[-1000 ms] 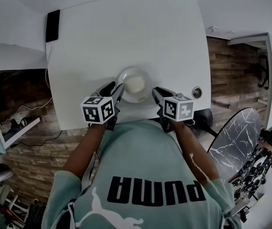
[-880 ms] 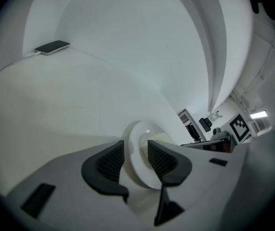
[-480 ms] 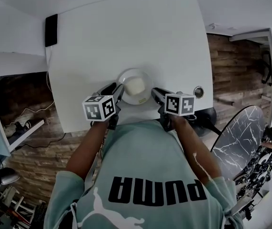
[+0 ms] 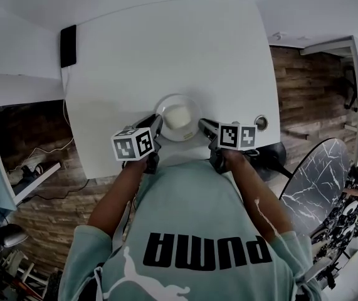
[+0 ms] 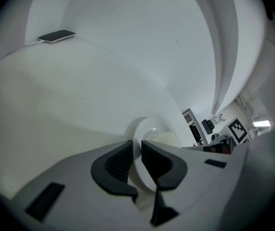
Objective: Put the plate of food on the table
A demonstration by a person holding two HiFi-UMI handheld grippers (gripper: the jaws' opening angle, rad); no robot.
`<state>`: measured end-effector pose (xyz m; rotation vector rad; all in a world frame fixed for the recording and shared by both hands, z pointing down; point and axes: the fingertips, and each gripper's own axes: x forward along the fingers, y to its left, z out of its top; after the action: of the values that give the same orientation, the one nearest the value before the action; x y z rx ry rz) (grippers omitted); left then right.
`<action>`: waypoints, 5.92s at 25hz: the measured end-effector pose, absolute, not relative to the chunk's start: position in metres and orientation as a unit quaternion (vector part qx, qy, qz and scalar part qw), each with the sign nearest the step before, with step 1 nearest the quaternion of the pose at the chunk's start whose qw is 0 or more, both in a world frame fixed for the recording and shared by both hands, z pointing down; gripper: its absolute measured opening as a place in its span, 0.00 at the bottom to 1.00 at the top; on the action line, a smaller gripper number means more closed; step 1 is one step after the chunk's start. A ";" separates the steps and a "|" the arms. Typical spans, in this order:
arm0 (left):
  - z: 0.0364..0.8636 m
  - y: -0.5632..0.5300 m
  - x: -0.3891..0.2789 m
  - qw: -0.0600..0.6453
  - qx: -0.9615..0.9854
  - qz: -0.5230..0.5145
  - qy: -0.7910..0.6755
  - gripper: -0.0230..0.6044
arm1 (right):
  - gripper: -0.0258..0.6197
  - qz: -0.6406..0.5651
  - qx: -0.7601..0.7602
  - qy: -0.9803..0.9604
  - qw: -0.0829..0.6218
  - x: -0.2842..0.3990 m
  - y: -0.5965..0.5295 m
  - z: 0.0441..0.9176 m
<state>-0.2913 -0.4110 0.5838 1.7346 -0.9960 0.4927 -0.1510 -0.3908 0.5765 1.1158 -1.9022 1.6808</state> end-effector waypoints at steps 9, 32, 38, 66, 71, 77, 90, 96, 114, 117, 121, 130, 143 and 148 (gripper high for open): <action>0.579 -0.403 -0.294 0.522 0.721 0.196 -0.411 0.12 | 0.09 0.582 0.403 -0.680 0.192 -0.152 -0.382 0.572; 0.492 -0.384 -0.281 0.453 0.815 0.104 -0.346 0.11 | 0.08 0.465 0.527 -0.704 0.102 -0.139 -0.350 0.478; 0.475 -0.378 -0.265 0.442 0.832 0.096 -0.323 0.11 | 0.08 0.448 0.557 -0.696 0.068 -0.125 -0.335 0.458; 0.428 -0.258 -0.074 0.386 0.893 0.149 -0.179 0.11 | 0.07 0.425 0.676 -0.595 -0.087 0.048 -0.168 0.425; 0.425 -0.220 -0.036 0.378 0.899 0.159 -0.157 0.10 | 0.07 0.423 0.690 -0.578 -0.108 0.081 -0.125 0.425; 0.422 -0.170 0.007 0.368 0.904 0.170 -0.139 0.10 | 0.07 0.420 0.700 -0.563 -0.131 0.121 -0.070 0.426; 0.410 -0.077 0.091 0.330 0.919 0.191 -0.101 0.10 | 0.07 0.406 0.717 -0.536 -0.183 0.196 0.032 0.427; 0.411 -0.027 0.130 0.316 0.924 0.206 -0.066 0.10 | 0.07 0.401 0.734 -0.508 -0.206 0.226 0.090 0.431; 0.415 0.077 0.225 0.284 0.924 0.250 0.052 0.10 | 0.07 0.365 0.800 -0.397 -0.263 0.290 0.214 0.436; 0.420 0.094 0.245 0.283 0.920 0.260 0.080 0.10 | 0.07 0.359 0.814 -0.368 -0.269 0.302 0.235 0.438; 0.430 0.117 0.273 0.279 0.911 0.281 0.118 0.10 | 0.07 0.359 0.829 -0.326 -0.277 0.317 0.262 0.445; 0.458 0.147 0.347 0.265 0.888 0.328 0.185 0.10 | 0.07 0.382 0.844 -0.246 -0.284 0.363 0.296 0.480; 0.557 0.168 0.432 0.262 0.835 0.426 0.231 0.10 | 0.07 0.459 0.836 -0.158 -0.255 0.426 0.317 0.569; 0.585 0.171 0.450 0.254 0.818 0.455 0.244 0.10 | 0.07 0.483 0.829 -0.135 -0.249 0.439 0.319 0.590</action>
<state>0.4503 0.1714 0.5854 2.2210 0.6638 1.2367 0.4394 0.3185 0.5896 3.1179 -0.5096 1.8162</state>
